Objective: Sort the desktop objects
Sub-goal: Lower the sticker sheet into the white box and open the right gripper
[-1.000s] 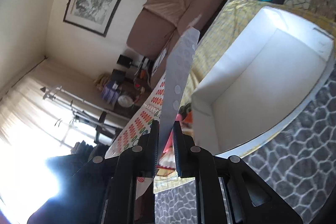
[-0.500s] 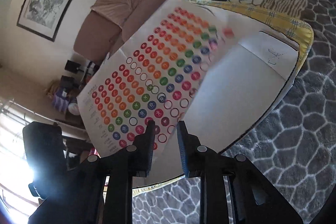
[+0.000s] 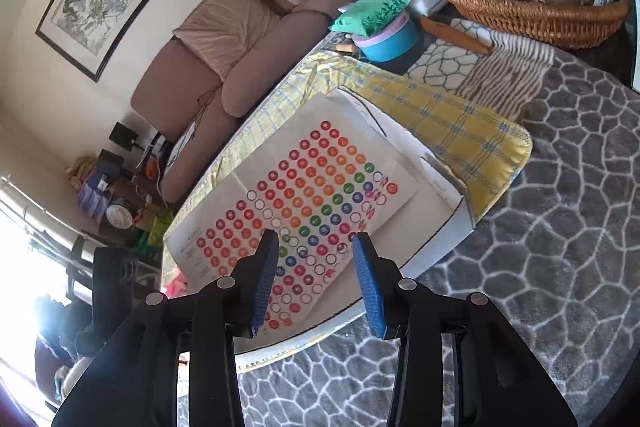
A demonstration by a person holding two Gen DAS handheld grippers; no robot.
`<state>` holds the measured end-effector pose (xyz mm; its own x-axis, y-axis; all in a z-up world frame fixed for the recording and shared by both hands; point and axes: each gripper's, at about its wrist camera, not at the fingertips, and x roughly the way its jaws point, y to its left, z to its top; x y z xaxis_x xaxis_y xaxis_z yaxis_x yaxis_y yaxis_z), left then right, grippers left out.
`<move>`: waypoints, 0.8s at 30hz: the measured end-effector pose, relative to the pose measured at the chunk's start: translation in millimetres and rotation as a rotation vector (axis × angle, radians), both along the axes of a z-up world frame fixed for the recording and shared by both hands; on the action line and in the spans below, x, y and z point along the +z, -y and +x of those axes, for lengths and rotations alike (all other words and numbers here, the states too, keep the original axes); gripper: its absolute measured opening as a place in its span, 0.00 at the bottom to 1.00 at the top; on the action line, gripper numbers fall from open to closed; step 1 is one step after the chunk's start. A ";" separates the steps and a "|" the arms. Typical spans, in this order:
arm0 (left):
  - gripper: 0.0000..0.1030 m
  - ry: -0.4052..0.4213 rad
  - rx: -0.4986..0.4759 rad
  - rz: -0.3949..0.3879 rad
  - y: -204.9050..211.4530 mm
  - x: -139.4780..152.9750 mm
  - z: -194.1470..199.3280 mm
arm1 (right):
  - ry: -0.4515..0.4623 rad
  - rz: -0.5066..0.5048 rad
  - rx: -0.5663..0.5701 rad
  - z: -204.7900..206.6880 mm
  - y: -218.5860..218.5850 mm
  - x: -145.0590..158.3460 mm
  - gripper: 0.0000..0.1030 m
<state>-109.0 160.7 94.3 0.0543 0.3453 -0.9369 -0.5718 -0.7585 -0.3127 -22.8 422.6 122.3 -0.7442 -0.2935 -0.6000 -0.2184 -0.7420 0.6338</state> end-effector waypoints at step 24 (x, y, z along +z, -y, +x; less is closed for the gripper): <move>0.38 -0.088 0.043 0.095 24.4 37.7 -14.3 | -0.007 0.289 0.096 -36.0 -0.8 22.9 0.40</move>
<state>-123.3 136.3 131.9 -0.0431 0.4333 -0.9002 -0.5680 -0.7519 -0.3347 -58.8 423.4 145.3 -0.7256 -0.1804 -0.6640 -0.1349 -0.9091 0.3943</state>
